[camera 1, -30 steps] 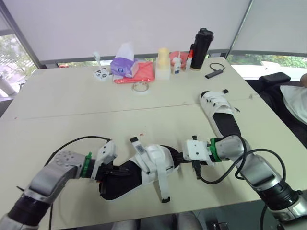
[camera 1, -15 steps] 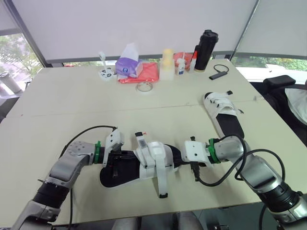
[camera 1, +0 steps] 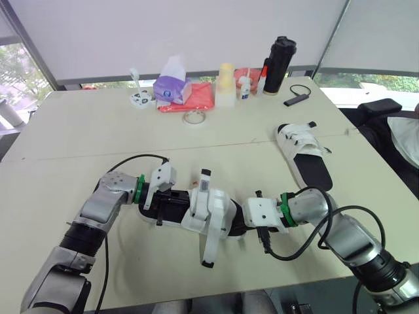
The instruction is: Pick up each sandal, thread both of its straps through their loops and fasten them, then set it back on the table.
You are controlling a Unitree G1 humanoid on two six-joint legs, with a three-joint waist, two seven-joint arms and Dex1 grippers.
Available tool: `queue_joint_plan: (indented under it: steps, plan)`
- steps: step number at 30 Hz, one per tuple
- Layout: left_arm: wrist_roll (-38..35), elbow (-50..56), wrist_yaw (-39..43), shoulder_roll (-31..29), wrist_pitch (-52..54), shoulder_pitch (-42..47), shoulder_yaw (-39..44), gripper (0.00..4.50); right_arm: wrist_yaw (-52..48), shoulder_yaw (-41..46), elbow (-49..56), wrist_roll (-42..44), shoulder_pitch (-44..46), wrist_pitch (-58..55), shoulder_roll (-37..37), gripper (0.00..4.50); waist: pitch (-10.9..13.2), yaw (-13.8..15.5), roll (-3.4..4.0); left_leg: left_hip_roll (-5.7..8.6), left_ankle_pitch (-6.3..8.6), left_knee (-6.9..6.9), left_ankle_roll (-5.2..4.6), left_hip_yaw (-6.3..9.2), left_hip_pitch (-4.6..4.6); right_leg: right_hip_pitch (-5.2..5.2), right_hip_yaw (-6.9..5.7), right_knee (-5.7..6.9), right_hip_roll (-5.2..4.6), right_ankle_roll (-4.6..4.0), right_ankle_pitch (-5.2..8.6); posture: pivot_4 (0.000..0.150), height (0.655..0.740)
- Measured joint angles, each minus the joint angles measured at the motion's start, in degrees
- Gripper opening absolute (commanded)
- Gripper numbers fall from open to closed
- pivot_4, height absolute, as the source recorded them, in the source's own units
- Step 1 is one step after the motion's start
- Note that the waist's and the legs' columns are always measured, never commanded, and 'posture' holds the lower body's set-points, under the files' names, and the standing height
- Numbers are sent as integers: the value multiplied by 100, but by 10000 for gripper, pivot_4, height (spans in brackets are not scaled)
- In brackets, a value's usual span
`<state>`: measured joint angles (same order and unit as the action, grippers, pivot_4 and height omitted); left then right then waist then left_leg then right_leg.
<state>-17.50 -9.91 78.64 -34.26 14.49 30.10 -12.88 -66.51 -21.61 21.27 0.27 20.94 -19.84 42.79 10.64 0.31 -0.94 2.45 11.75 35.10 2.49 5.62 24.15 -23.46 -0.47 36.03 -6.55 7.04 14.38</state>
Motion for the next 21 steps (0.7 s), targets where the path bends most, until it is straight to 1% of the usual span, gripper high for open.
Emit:
queue_joint_plan:
  steps: [4,6,10,16,21]
  plan:
    - [-90,415,386,-269,268,-184,-90,622,65,-3,0,-10,-4,-4,2,0,3,-19,-1,-3,0,2,0,0,0,1,0,1,1,-4,2,1500,7400]
    - [-189,654,579,-584,476,-413,-89,622,103,2,0,-11,-5,30,5,0,5,-75,1,-7,0,0,0,1,-1,1,0,1,1,-19,11,1500,7400]
    - [-201,924,701,-997,656,-663,-55,622,112,2,-1,-13,-5,61,18,0,5,-92,2,-8,0,1,0,4,-1,2,0,1,1,-21,12,1500,7400]
    - [-243,972,554,-1131,676,-790,241,622,94,2,-29,-16,-4,158,79,0,6,-92,2,-8,0,3,0,5,-1,3,0,2,1,-21,12,1500,7400]
    - [-564,1100,498,-1326,995,-798,591,622,78,3,-82,-15,-3,242,146,0,6,-103,2,-8,0,2,0,5,-1,2,0,4,2,-15,9,1500,7400]
